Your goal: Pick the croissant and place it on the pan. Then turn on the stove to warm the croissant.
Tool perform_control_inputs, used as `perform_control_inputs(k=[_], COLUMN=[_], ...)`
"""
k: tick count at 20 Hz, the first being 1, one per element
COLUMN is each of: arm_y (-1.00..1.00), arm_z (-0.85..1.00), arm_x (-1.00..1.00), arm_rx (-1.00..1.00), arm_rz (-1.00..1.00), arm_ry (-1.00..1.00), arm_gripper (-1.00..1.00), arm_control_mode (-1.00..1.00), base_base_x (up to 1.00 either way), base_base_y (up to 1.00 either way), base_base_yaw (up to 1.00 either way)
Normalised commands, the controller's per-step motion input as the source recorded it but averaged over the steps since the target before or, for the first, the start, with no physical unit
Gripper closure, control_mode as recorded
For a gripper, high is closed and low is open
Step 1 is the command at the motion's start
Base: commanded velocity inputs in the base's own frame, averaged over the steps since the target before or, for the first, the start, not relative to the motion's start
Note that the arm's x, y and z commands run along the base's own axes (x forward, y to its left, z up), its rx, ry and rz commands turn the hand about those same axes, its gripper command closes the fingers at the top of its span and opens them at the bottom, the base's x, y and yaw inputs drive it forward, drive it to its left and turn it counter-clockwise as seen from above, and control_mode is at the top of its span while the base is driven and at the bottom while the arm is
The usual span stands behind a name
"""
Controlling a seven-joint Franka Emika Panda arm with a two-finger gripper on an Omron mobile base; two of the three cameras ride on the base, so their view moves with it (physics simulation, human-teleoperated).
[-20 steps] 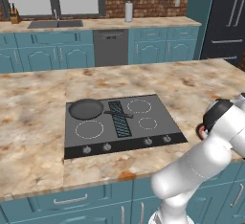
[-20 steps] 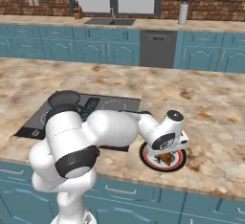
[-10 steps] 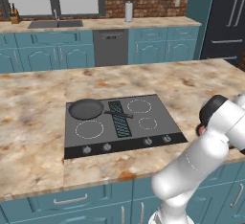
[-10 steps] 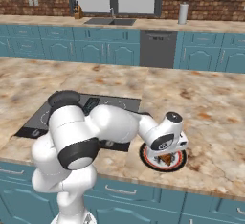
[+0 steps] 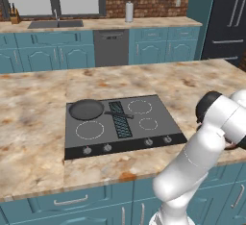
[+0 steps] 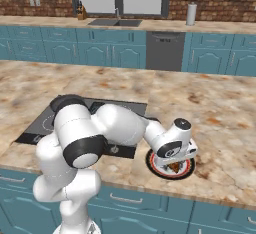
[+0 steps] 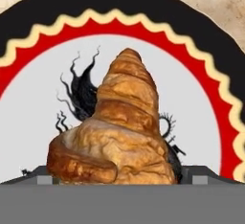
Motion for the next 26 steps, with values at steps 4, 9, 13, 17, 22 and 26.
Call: perform_control_inputs(k=[4, 9, 13, 17, 22, 26], arm_y=[0.0, 0.0, 0.0, 0.13, 0.51, 0.81], arm_z=[-0.09, 0.05, 0.39, 0.51, 0.39, 0.16], arm_x=[0.05, -0.04, -0.18, -0.11, -0.09, -0.1], arm_rx=[0.0, 0.0, 0.0, 0.0, -0.01, -0.05], arm_rz=[0.0, 0.03, 0.05, 0.04, 0.05, 0.08], arm_ry=[-0.01, -0.03, -0.12, -0.11, -0.06, -0.05], arm_gripper=[1.0, 1.0, 1.0, 1.0, 1.0, 1.0], arm_control_mode=[-1.0, -1.0, -1.0, -1.0, -1.0, -1.0], base_base_x=[0.0, 0.0, 0.0, 0.0, 0.0, 0.0], base_base_y=[0.0, 0.0, 0.0, 0.0, 0.0, 0.0], base_base_yaw=[0.0, 0.0, 0.0, 0.0, 0.0, 0.0])
